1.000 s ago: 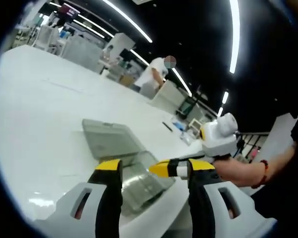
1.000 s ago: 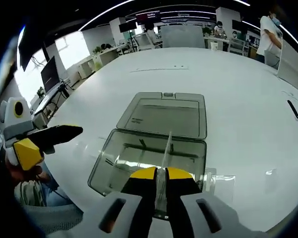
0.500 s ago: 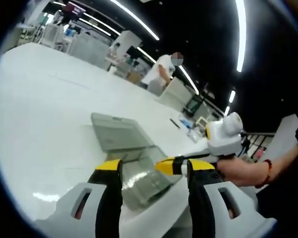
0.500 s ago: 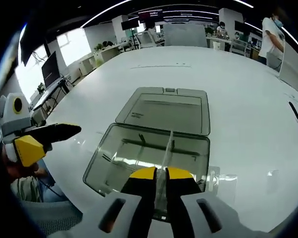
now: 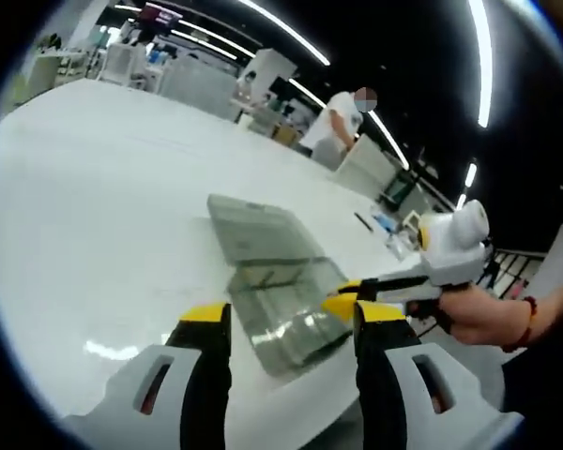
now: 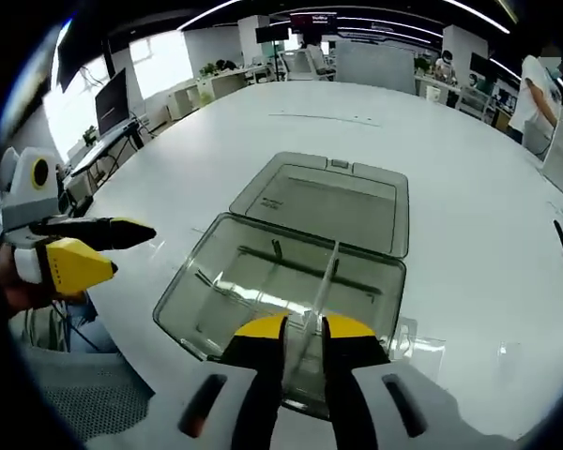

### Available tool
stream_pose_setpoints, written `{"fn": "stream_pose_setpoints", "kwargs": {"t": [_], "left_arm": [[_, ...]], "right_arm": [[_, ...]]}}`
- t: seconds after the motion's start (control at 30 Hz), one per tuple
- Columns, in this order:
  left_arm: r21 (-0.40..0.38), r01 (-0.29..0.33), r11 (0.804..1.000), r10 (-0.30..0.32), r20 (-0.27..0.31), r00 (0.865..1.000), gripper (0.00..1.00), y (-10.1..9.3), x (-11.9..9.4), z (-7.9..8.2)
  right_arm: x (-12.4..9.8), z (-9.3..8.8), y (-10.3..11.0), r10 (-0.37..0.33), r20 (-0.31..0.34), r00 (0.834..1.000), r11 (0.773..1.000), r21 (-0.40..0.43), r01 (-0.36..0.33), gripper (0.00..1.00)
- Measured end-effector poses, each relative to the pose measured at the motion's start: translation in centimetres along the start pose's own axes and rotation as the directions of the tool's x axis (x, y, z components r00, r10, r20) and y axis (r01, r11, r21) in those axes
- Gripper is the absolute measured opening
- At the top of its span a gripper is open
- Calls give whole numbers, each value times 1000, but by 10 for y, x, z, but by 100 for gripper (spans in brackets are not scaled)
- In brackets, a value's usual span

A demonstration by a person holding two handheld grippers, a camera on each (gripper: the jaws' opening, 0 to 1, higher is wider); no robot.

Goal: Insert the divider into the dual guide fixture by aligning both edges with the guide slots and pushing it downward to the bottom, including one-sided entry, uneven engagement, binding, and posture correction.

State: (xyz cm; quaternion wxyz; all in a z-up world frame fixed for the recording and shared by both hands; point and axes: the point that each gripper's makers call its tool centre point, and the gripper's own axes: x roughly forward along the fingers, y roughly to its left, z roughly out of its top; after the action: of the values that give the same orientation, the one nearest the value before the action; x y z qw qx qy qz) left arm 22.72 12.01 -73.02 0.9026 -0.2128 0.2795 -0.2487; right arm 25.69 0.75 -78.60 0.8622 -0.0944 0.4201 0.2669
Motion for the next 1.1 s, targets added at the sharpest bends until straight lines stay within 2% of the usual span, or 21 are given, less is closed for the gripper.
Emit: {"fn": "stream_pose_setpoints", "kwargs": {"t": [0.27, 0.47, 0.57, 0.63, 0.83, 1.0, 1.1], "left_arm": [[80, -68, 994, 73, -62, 995, 51, 4, -3, -13], [95, -103, 990, 110, -74, 991, 51, 4, -4, -20], [117, -121, 986, 131, -77, 988, 51, 2, -6, -23], [139, -141, 980, 153, -78, 985, 51, 3, -8, -25], [191, -207, 960, 225, -78, 971, 51, 11, -18, -24], [259, -272, 927, 307, -106, 946, 51, 22, -26, -28], [264, -287, 921, 324, -106, 940, 51, 24, -27, -29]], "right_arm": [[-9, 3, 1, 33, 29, 999, 999, 35, -34, 14], [-22, 10, -2, 51, 67, 996, 998, 40, -54, 15], [-26, 13, -3, 67, 88, 994, 995, 70, -73, 15], [-29, 14, -3, 72, 96, 993, 995, 58, -77, 16], [-39, 18, -4, 106, 118, 987, 992, 55, -113, 16], [-47, 24, -5, 135, 143, 980, 989, 44, -142, 18], [-51, 26, -5, 150, 157, 976, 987, 34, -158, 18]]}}
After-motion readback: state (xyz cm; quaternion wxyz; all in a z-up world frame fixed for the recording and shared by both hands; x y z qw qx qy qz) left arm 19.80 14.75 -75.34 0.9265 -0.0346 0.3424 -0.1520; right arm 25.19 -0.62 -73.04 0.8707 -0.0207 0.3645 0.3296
